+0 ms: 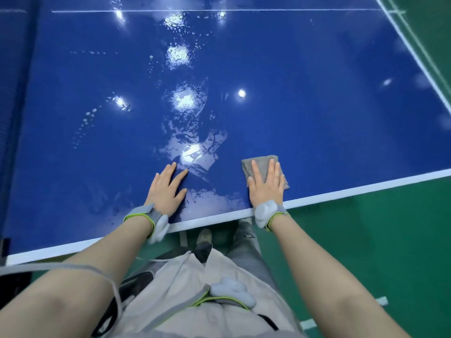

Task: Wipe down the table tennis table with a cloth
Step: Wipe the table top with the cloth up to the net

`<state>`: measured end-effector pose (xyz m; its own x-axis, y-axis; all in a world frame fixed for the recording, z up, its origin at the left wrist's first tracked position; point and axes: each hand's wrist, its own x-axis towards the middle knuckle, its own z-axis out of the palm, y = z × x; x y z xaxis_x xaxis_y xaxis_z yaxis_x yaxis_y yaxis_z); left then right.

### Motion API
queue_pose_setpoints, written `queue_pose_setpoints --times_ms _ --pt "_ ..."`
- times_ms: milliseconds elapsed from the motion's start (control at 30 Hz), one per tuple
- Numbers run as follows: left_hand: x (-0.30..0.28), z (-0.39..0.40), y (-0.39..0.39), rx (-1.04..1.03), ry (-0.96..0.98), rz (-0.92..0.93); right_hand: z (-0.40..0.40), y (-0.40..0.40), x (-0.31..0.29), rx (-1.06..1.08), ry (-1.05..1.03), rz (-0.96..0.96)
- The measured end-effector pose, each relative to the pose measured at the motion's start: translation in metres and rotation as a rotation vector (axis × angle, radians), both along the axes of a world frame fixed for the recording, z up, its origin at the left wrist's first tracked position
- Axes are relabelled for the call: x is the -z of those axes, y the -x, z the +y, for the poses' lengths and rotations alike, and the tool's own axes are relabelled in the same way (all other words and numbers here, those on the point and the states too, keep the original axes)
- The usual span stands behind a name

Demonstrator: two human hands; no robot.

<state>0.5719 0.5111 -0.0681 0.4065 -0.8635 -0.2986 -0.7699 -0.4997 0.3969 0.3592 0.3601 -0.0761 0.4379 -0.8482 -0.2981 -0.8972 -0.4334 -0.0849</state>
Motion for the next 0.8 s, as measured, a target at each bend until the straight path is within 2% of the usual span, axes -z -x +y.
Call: queue_pose_setpoints --times_ms 167,267,367,500,700,800 --pt "0.000 0.002 0.005 -0.031 0.000 -0.011 0.023 -0.016 -0.001 0.049 -0.013 0.030" --pt "0.003 0.010 0.005 -0.030 0.007 -0.011 0.059 -0.035 0.005 -0.018 0.088 -0.025" --pt "0.004 0.018 0.005 -0.020 0.005 -0.004 0.084 -0.037 0.002 -0.112 -0.057 -0.006" --pt "0.003 0.023 0.003 -0.005 -0.016 0.007 0.057 0.003 0.012 -0.314 0.013 -0.047" --pt "0.004 0.044 0.008 -0.080 -0.037 -0.024 0.028 0.036 -0.005 0.025 -0.016 0.068" --pt "0.005 0.047 0.014 -0.126 -0.046 -0.031 0.047 0.017 -0.004 0.033 0.001 0.094"
